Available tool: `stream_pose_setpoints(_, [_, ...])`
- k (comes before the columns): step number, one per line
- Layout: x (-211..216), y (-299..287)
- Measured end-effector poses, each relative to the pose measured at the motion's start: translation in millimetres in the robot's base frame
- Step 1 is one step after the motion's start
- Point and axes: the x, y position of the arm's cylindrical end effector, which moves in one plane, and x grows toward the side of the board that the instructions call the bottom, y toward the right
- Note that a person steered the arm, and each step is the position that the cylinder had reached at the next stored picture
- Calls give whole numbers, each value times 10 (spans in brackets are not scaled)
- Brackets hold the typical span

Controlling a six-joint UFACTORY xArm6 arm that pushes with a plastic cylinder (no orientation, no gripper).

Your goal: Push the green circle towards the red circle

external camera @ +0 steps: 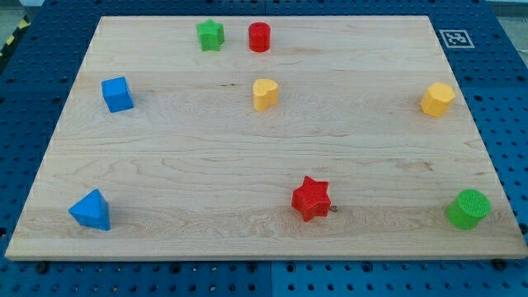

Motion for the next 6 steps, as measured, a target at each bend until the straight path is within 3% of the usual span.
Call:
stream_pose_setpoints(3, [-8,-505])
stream_pose_setpoints(6, [-202,-530])
